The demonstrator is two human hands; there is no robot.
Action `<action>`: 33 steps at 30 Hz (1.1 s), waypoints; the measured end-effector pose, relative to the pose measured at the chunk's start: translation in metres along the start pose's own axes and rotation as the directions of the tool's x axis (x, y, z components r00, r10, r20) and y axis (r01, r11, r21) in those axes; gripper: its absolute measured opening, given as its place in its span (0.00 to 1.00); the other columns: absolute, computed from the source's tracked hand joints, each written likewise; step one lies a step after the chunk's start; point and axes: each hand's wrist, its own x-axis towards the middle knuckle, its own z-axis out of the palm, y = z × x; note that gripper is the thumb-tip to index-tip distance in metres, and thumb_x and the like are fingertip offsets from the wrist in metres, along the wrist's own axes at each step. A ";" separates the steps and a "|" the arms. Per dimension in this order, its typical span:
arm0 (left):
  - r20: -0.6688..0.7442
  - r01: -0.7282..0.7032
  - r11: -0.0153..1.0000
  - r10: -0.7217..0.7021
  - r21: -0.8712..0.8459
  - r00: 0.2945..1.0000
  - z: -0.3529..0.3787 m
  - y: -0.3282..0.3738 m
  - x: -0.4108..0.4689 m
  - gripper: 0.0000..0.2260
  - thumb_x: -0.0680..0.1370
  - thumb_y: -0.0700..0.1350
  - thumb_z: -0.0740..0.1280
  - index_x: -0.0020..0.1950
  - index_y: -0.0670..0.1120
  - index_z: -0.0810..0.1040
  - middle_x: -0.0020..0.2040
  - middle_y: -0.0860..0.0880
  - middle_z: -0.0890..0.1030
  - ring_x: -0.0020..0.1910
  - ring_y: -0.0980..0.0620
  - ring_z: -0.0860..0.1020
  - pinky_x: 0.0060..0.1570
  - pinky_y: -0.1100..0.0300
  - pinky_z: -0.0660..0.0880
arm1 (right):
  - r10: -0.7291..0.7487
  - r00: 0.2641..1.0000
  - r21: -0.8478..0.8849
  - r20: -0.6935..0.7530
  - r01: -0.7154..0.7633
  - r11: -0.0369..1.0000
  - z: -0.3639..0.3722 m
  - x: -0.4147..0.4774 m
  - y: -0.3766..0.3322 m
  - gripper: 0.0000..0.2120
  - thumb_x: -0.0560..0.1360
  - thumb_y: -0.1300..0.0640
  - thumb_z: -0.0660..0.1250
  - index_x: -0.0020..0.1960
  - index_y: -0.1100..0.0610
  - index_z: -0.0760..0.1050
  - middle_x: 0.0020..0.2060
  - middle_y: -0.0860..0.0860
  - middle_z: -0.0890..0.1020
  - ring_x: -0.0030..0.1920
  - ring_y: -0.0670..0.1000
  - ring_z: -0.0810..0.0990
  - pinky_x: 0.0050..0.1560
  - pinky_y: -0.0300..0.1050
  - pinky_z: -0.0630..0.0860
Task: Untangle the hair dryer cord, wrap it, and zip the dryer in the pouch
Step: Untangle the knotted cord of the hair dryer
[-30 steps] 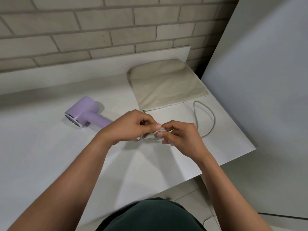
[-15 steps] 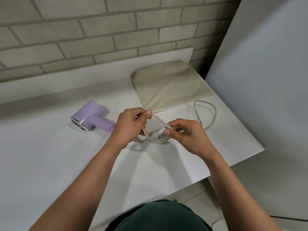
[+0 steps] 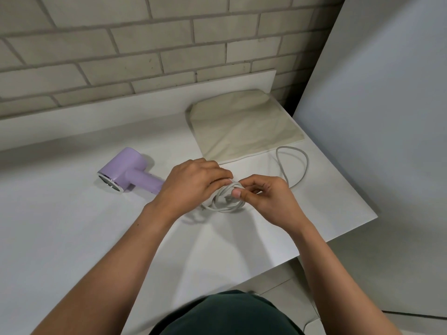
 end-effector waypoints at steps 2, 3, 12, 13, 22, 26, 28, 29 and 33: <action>-0.084 0.070 0.997 -0.071 -0.025 0.994 0.001 0.001 -0.002 0.14 0.83 0.58 0.59 0.55 0.57 0.83 0.46 0.57 0.84 0.44 0.50 0.82 0.38 0.58 0.73 | -0.006 1.000 0.016 0.000 0.006 1.000 -0.001 0.001 0.000 0.03 0.75 0.55 0.77 0.49 0.52 0.86 0.40 0.45 0.87 0.43 0.48 0.85 0.48 0.42 0.81; -0.116 0.126 0.990 -0.132 -0.056 0.984 0.000 0.000 -0.003 0.13 0.83 0.58 0.60 0.55 0.56 0.83 0.45 0.57 0.84 0.44 0.49 0.82 0.38 0.55 0.76 | -0.009 1.000 0.015 0.007 0.009 1.000 -0.001 0.002 0.000 0.03 0.76 0.55 0.77 0.50 0.52 0.86 0.40 0.46 0.87 0.44 0.48 0.85 0.49 0.41 0.81; -0.034 0.424 0.895 -0.432 -0.135 0.901 0.000 -0.011 -0.002 0.10 0.85 0.51 0.62 0.59 0.51 0.80 0.48 0.53 0.86 0.49 0.45 0.82 0.46 0.48 0.79 | -0.017 0.997 -0.030 0.069 0.019 0.999 0.001 0.004 -0.001 0.02 0.77 0.55 0.76 0.49 0.53 0.86 0.40 0.45 0.88 0.40 0.43 0.84 0.44 0.34 0.76; -0.026 0.380 0.916 -0.386 -0.128 0.922 0.000 -0.011 -0.003 0.10 0.84 0.50 0.63 0.62 0.51 0.80 0.52 0.52 0.85 0.53 0.45 0.81 0.49 0.49 0.79 | -0.020 0.997 -0.050 0.074 0.024 0.998 0.001 0.004 -0.001 0.02 0.76 0.55 0.77 0.49 0.52 0.87 0.39 0.44 0.87 0.38 0.42 0.83 0.43 0.32 0.74; -0.054 -0.085 0.992 0.090 0.095 0.994 -0.005 -0.004 0.001 0.16 0.82 0.58 0.60 0.55 0.54 0.86 0.48 0.57 0.85 0.50 0.48 0.81 0.55 0.50 0.75 | -0.040 0.998 -0.005 0.045 0.041 0.999 -0.002 0.005 -0.004 0.03 0.76 0.56 0.76 0.50 0.53 0.87 0.41 0.45 0.88 0.43 0.46 0.86 0.47 0.39 0.80; -0.167 0.083 0.993 -0.068 0.085 0.984 -0.011 -0.009 0.002 0.19 0.84 0.59 0.56 0.52 0.53 0.85 0.39 0.52 0.84 0.40 0.45 0.81 0.48 0.52 0.73 | -0.022 1.000 0.036 0.021 0.022 0.999 -0.006 0.008 -0.006 0.02 0.77 0.56 0.76 0.50 0.53 0.86 0.40 0.46 0.88 0.41 0.44 0.86 0.45 0.35 0.78; -0.195 0.178 0.983 -0.165 0.052 0.967 -0.012 -0.010 0.002 0.20 0.84 0.59 0.55 0.51 0.52 0.84 0.37 0.51 0.84 0.39 0.44 0.81 0.44 0.52 0.74 | -0.015 0.999 0.005 0.028 0.015 1.000 -0.006 0.009 -0.005 0.03 0.78 0.57 0.75 0.50 0.53 0.86 0.40 0.46 0.88 0.38 0.41 0.84 0.42 0.32 0.75; -0.214 0.248 0.969 -0.239 0.017 0.947 -0.013 -0.010 0.000 0.18 0.84 0.59 0.57 0.51 0.52 0.84 0.38 0.51 0.85 0.39 0.43 0.82 0.42 0.52 0.76 | -0.017 0.999 -0.022 0.036 0.017 1.000 -0.006 0.009 -0.004 0.03 0.78 0.57 0.75 0.50 0.53 0.86 0.40 0.45 0.88 0.38 0.41 0.84 0.41 0.31 0.74; -0.248 0.490 0.865 -0.501 -0.111 0.829 -0.021 -0.017 -0.005 0.12 0.84 0.57 0.63 0.55 0.51 0.82 0.38 0.50 0.86 0.42 0.41 0.83 0.39 0.46 0.80 | -0.012 0.998 -0.107 0.056 0.018 0.994 -0.007 0.007 0.003 0.03 0.77 0.56 0.75 0.50 0.51 0.86 0.41 0.42 0.88 0.42 0.45 0.86 0.46 0.37 0.79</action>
